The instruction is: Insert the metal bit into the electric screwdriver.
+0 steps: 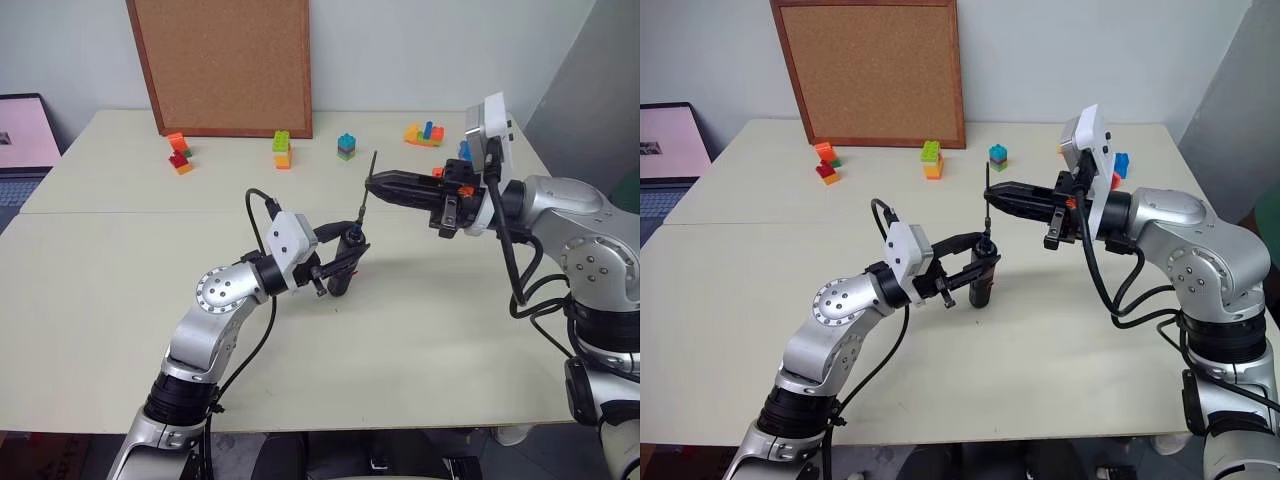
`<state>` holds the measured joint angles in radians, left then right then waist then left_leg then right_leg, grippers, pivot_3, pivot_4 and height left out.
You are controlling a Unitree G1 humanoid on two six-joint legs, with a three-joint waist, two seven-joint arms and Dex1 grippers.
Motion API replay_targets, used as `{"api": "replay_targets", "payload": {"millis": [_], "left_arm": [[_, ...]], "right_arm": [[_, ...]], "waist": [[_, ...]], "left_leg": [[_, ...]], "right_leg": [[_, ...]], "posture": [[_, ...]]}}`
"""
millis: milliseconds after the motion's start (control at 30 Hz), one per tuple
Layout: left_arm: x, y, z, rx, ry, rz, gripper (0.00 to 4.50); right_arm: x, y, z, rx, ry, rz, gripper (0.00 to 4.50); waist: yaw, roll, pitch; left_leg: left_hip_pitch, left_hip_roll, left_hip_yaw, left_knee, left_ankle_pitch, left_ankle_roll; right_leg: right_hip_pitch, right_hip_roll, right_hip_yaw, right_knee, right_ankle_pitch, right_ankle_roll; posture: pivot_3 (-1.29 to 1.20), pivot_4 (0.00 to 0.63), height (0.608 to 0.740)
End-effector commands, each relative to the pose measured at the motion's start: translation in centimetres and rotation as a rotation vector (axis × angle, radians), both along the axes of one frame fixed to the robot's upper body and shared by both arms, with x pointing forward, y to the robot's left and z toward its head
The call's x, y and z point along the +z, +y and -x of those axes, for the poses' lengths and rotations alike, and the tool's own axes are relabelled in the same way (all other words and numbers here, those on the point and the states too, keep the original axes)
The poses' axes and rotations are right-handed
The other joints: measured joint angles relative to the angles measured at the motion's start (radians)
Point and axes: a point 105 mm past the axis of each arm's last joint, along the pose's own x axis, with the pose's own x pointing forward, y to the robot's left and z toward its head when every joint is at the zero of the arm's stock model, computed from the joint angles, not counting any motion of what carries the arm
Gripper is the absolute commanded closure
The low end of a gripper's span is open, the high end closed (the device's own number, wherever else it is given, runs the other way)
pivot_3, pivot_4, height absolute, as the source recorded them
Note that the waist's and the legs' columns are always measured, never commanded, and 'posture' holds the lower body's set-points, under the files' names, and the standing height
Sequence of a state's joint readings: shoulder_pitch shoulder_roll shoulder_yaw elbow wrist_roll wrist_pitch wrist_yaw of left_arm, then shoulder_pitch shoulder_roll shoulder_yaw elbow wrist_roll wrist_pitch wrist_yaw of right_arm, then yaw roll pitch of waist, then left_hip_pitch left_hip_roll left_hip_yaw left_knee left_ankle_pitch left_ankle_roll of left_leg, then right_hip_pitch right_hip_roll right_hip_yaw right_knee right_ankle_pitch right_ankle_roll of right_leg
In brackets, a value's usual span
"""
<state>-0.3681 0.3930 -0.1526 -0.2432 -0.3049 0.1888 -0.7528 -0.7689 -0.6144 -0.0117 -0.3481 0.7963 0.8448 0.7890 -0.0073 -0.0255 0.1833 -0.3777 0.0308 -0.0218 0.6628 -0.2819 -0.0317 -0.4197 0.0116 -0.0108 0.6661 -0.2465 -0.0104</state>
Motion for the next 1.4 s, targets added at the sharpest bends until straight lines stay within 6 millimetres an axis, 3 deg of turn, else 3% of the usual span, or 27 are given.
{"api": "replay_targets", "payload": {"millis": [33,300,567,1400], "left_arm": [[-1.2,0.5,-0.4,0.033,0.027,-0.053,2.92],[-1.3,0.4,-0.4,0.035,0.029,-0.057,2.92],[-1.3,0.4,-0.4,0.028,0.022,-0.063,2.92],[-0.3,0.4,-1.1,0.052,-0.008,-0.039,2.92]], "right_arm": [[-0.6,0.4,0.9,0.037,-0.019,0.052,4.50],[-1.7,1.1,2.6,0.114,-0.003,0.092,4.50],[-1.9,0.7,0.9,0.037,0.037,0.089,4.50],[-3.9,0.7,-0.5,-0.071,0.156,0.161,4.50]], "waist": [[0.000,0.000,0.000],[0.001,0.000,0.000],[0.000,0.000,0.000],[-0.003,0.001,-0.001]], "left_leg": [[0.000,0.000,0.000,0.000,0.000,0.000],[0.002,0.000,0.000,0.000,0.000,0.000],[0.013,0.000,0.000,-0.001,0.000,0.000],[0.014,0.000,0.000,-0.002,0.000,0.000]], "right_leg": [[0.000,0.000,0.000,0.000,0.000,0.000],[0.001,0.000,0.000,0.000,0.000,0.000],[0.012,0.000,0.000,-0.001,0.000,0.000],[0.013,0.000,0.000,-0.002,0.000,0.000]], "posture": [[0.00,0.150,0.740],[0.00,0.150,0.740],[0.00,0.150,0.740],[0.00,0.150,0.740]]}}
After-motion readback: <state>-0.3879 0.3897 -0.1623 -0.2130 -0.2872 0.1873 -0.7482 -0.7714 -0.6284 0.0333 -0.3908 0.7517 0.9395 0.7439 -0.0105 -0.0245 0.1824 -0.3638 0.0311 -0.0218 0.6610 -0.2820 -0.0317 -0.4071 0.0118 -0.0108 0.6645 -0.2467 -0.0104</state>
